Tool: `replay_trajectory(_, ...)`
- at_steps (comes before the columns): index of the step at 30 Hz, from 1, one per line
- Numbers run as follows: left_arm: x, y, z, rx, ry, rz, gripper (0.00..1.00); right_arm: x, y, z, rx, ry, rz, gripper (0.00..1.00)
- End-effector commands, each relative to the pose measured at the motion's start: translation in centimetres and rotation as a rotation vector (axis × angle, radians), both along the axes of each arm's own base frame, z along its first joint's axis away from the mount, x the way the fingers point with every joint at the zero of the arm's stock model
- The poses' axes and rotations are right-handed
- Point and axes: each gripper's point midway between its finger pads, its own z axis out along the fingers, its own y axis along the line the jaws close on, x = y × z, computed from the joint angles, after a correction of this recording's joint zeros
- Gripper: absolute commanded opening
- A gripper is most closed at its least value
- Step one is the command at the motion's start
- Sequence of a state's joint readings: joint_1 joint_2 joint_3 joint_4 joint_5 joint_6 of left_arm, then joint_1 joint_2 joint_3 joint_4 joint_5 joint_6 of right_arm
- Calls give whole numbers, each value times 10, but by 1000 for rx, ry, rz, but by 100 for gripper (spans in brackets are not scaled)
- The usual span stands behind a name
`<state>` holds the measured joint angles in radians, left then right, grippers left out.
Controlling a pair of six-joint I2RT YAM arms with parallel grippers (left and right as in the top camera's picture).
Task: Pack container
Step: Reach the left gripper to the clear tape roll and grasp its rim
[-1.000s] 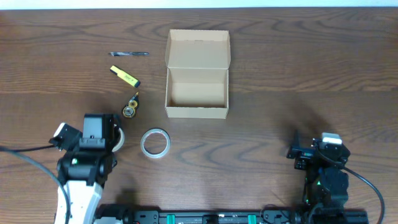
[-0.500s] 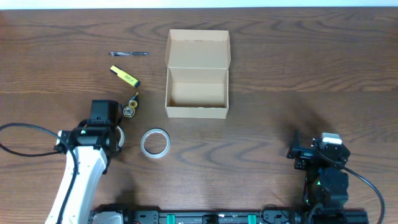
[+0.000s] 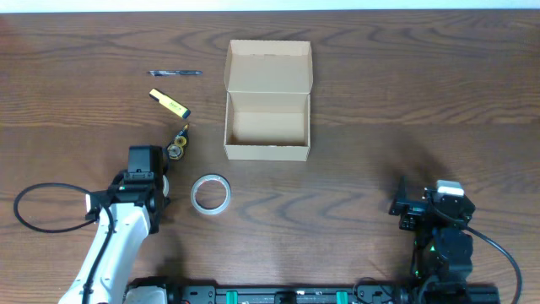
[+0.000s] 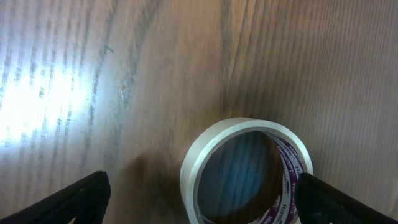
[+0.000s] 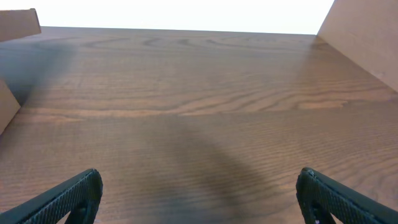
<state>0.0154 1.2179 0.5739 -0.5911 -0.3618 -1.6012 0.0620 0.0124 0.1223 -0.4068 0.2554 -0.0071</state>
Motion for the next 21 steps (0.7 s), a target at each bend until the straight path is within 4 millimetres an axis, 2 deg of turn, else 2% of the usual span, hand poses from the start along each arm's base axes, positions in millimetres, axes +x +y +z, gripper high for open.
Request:
replay_trajectory(1, -4, 1, -7, -13, -4, 32, 95, -1, -2, 0, 15, -5, -17, 99)
replay_trajectory(5, -8, 3, -15, -22, 19, 49, 96, -1, -2, 0, 15, -5, -17, 99)
replay_trajectory(16, 1, -3, -39, -60, 54, 42, 95, -1, -2, 0, 15, -5, -17, 99)
replay_trajectory(21, -1, -5, -46, -80, 70, 69, 96, -1, -2, 0, 15, -5, -17, 99)
